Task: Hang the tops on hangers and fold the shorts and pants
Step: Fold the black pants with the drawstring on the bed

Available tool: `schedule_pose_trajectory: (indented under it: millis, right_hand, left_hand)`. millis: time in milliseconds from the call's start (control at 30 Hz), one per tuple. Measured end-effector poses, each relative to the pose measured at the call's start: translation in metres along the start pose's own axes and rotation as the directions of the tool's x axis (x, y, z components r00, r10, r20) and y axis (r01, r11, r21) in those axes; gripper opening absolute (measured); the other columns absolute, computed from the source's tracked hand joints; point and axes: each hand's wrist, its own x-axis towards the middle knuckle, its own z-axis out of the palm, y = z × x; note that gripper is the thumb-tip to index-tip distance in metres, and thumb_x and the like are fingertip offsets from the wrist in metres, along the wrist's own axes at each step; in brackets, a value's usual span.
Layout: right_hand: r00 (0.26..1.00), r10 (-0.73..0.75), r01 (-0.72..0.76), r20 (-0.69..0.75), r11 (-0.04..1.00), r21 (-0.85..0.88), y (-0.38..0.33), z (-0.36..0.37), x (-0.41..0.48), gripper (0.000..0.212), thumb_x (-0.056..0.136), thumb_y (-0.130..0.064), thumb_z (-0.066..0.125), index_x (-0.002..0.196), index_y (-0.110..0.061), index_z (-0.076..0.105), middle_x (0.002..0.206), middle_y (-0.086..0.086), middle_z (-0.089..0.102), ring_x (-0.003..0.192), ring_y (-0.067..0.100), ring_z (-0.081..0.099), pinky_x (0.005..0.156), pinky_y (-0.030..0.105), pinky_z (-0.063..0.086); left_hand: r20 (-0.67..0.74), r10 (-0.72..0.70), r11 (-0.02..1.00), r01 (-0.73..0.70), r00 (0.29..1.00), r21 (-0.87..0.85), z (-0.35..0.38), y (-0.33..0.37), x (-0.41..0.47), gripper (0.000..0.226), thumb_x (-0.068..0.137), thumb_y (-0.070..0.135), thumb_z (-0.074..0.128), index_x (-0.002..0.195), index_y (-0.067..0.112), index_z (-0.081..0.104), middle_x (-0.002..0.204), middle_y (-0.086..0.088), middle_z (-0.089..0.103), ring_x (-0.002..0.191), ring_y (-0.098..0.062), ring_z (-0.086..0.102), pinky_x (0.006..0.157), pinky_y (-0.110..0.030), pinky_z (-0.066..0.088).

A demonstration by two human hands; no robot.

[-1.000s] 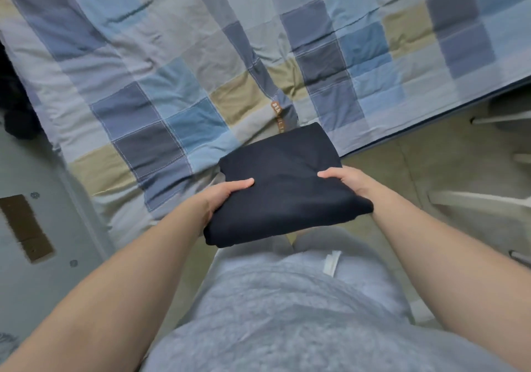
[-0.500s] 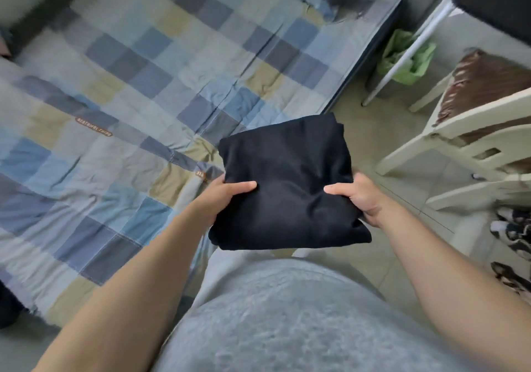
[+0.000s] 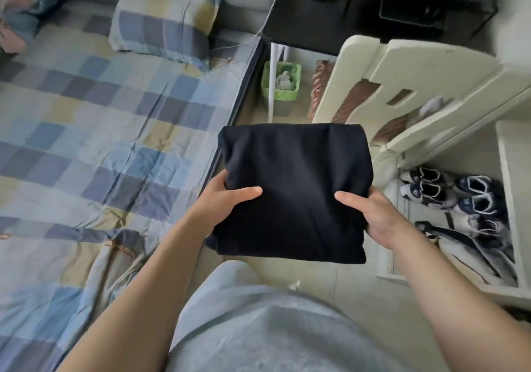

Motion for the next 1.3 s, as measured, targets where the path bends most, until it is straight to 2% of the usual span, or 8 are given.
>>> schedule_pose_trajectory:
  millis: [300,400,533,667,800,900,1100,1300]
  right_hand:
    - [0.912,-0.008,0.131,-0.409,0.953,0.273,-0.035,-0.117,0.013,0.052,0.066,-0.036,0.086,0.113,-0.023,0.07,0.116,-0.001,0.075,0.106,0.018,0.072,0.074,0.025,0.059]
    - [0.804,0.048,0.207,-0.593,0.912,0.355,-0.052,-0.161,0.006,0.046,0.068,-0.038,0.083,0.111,-0.026,0.074,0.116,-0.002,0.075,0.105,0.018,0.072,0.079,0.031,0.06]
    - [0.626,0.146,0.251,-0.766,0.892,0.376,-0.061,-0.209,-0.023,0.074,0.067,-0.042,0.085,0.134,-0.023,0.061,0.124,-0.004,0.071,0.113,0.022,0.068,0.1,0.044,0.051]
    - [0.424,0.237,0.303,-0.874,0.872,0.383,-0.058,-0.234,-0.048,0.072,0.062,-0.041,0.091,0.127,-0.023,0.064,0.117,-0.005,0.074,0.107,0.021,0.071,0.093,0.041,0.055]
    - [0.305,0.282,0.361,-0.91,0.85,0.384,-0.052,-0.258,-0.065,0.059,0.059,-0.046,0.086,0.113,-0.034,0.065,0.108,-0.012,0.075,0.097,0.013,0.073,0.082,0.033,0.056]
    - [0.244,0.285,0.401,-0.927,0.841,0.364,-0.045,-0.286,-0.068,0.057,0.059,-0.046,0.087,0.112,-0.035,0.066,0.105,-0.016,0.075,0.092,0.007,0.073,0.074,0.026,0.056]
    - [0.206,0.338,0.453,-0.918,0.799,0.396,-0.045,-0.363,-0.056,0.058,0.055,-0.054,0.087,0.107,-0.036,0.069,0.102,-0.012,0.076,0.094,0.014,0.074,0.083,0.037,0.058]
    - [0.12,0.3,0.492,-0.947,0.81,0.319,-0.069,-0.445,-0.023,0.039,0.072,-0.045,0.083,0.107,-0.04,0.066,0.099,-0.019,0.072,0.087,-0.002,0.069,0.071,0.017,0.054]
  left_hand:
    - [0.368,0.132,0.948,-0.226,0.92,0.225,0.141,0.124,0.119,0.056,0.067,0.045,0.087,0.117,0.037,0.063,0.106,0.019,0.074,0.093,0.002,0.07,0.08,-0.026,0.053]
    - [0.512,0.11,0.913,-0.29,0.852,0.287,0.213,0.16,0.162,0.056,0.069,0.045,0.087,0.118,0.036,0.061,0.104,0.019,0.073,0.094,0.002,0.068,0.077,-0.019,0.049]
    - [0.69,0.011,0.859,-0.36,0.724,0.365,0.309,0.186,0.2,0.05,0.071,0.05,0.085,0.111,0.046,0.056,0.107,0.022,0.067,0.099,0.003,0.061,0.077,-0.018,0.046]
    - [0.805,-0.087,0.832,-0.401,0.587,0.383,0.39,0.196,0.216,0.054,0.074,0.047,0.084,0.119,0.044,0.055,0.108,0.024,0.066,0.096,0.007,0.061,0.076,-0.018,0.045]
    - [0.846,-0.138,0.798,-0.448,0.516,0.403,0.459,0.191,0.217,0.052,0.076,0.043,0.083,0.12,0.041,0.054,0.102,0.027,0.065,0.094,0.009,0.062,0.069,-0.01,0.044]
    - [0.852,-0.163,0.756,-0.492,0.498,0.432,0.505,0.187,0.221,0.057,0.076,0.042,0.082,0.125,0.034,0.056,0.11,0.021,0.065,0.1,-0.003,0.063,0.079,-0.021,0.048]
    - [0.846,-0.131,0.659,-0.592,0.517,0.464,0.595,0.211,0.228,0.065,0.076,0.043,0.081,0.134,0.033,0.054,0.111,0.021,0.066,0.101,-0.007,0.065,0.086,-0.029,0.051]
    - [0.814,-0.003,0.543,-0.683,0.58,0.489,0.672,0.238,0.239,0.074,0.075,0.047,0.079,0.14,0.029,0.049,0.121,0.011,0.066,0.111,-0.019,0.064,0.097,-0.045,0.053]
